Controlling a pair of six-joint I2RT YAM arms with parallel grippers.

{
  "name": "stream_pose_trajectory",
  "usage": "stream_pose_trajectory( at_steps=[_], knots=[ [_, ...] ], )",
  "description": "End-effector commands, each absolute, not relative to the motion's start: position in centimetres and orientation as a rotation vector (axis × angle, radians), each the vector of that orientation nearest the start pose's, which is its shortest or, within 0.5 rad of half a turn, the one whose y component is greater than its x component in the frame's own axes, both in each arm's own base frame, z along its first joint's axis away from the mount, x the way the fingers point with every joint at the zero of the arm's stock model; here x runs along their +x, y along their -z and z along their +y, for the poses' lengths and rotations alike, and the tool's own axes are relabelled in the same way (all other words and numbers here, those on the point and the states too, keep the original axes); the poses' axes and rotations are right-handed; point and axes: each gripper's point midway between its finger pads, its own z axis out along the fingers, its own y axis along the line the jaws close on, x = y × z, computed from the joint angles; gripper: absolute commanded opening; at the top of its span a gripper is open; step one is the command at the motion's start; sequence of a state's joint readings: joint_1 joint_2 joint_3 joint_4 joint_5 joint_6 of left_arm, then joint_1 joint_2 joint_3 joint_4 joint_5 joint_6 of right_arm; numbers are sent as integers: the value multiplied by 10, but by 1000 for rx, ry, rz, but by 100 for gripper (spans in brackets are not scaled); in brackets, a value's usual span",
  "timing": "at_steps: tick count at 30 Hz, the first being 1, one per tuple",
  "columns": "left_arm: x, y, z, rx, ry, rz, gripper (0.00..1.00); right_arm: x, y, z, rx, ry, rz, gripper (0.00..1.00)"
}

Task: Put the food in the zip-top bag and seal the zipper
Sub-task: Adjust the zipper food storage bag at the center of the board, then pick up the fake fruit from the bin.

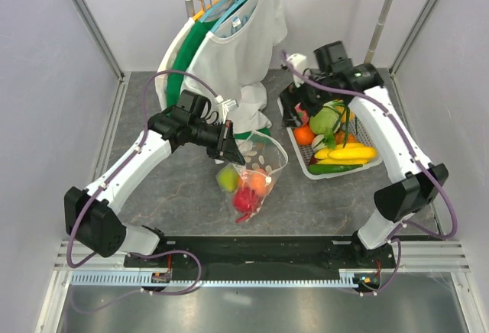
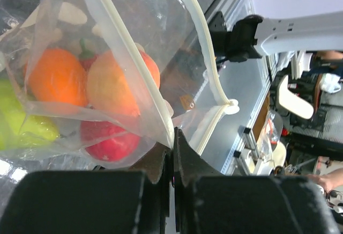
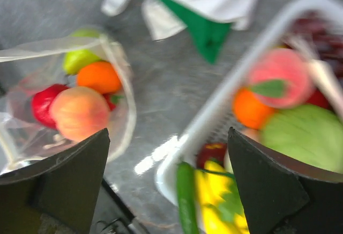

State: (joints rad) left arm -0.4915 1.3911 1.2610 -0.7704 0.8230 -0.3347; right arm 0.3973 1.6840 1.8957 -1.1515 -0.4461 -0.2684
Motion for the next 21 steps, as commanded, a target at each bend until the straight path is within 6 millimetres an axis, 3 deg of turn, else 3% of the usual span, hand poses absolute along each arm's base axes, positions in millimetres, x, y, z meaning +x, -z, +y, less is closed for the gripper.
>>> stream_pose_trajectory(
  at_steps=[1, 2, 7, 8, 10, 12, 13, 14, 16, 17, 21],
  knots=[
    [203, -252, -273, 554, 1452, 2388, 2, 372, -308, 151, -869, -363, 2169, 98],
    [202, -256, -272, 560, 1453, 2369, 2, 379, -313, 140, -842, -340, 2161, 98],
    [198, -260, -271, 576, 1466, 2345, 2, 430, -302, 62, -630, -211, 2228, 96],
    [197, -260, -271, 580, 1466, 2343, 2, 441, -296, 39, -555, -145, 2257, 92],
    [196, -260, -271, 582, 1466, 2338, 2, 462, -297, 16, -371, -108, 2227, 91],
    [197, -260, -271, 583, 1464, 2331, 2, 466, -282, -6, -220, -70, 2228, 89],
    [196, -261, -271, 581, 1470, 2330, 2, 479, -288, -6, -147, -83, 2161, 88],
    [197, -261, -272, 585, 1471, 2325, 2, 476, -272, -7, -116, -95, 2173, 87],
    [197, -261, -272, 578, 1473, 2329, 2, 491, -275, -7, -30, -113, 2093, 85],
    [198, -262, -273, 579, 1474, 2323, 2, 493, -261, -7, -17, -114, 2102, 83],
    [197, -263, -273, 580, 1480, 2322, 2, 518, -252, -12, 99, -130, 2022, 88]
  ],
)
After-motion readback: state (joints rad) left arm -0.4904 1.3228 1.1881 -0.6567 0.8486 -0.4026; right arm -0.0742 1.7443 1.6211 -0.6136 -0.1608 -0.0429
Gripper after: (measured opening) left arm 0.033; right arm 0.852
